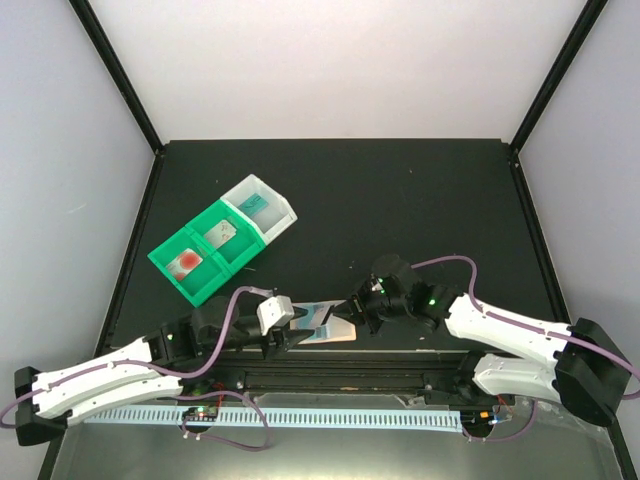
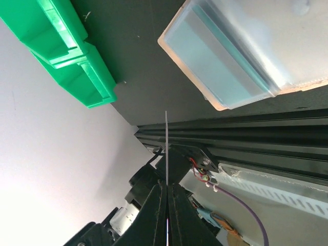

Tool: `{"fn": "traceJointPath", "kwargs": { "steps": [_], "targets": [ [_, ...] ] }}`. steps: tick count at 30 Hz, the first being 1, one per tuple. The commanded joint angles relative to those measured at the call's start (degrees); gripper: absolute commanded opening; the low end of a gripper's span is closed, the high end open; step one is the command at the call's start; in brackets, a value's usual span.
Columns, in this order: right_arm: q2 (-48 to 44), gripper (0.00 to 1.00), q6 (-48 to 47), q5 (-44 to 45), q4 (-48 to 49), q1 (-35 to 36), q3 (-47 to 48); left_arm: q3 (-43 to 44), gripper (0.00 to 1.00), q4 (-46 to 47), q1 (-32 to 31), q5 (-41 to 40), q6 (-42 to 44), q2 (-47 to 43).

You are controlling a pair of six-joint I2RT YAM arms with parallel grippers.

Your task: Take the credit cards out of the card holder

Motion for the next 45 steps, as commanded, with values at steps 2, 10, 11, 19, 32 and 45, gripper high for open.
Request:
{"fn": "traceJointPath", "kwargs": {
  "steps": [2,10,11,19,32,45],
  "targets": [
    [0.9,0.01,2.0,-1.9,2.7,-1.4,0.0,2.9,0.46,-3.2,-3.0,-5.8,1.7,4.6],
    [0.2,0.01,1.7,-2.6,2.0,-1.8,1.2,4.9,0.41,-5.0,-6.7,-14.7,2.9,9.1],
    [0.2,0.01,1.7,-2.5,1.9,-1.8,1.2,4.9,0.40,-5.2,-6.8,-15.5,3.0,9.1],
    [-0.2,0.01,2.8,-2.9,3.9,-1.8,-0.1,4.3,0.31,-5.4,-7.4,-18.3,3.3,8.0],
    [1.0,0.01,3.2,-4.2,5.5,-1.8,0.5,5.5,0.19,-4.8,-7.7,-20.3,5.1,11.8],
    [-1.4,0.18,-0.1,-3.4,10.6,-1.8,-4.8,4.4,0.02,-4.9,-7.8,-23.7,-0.8,7.8]
  ]
}}
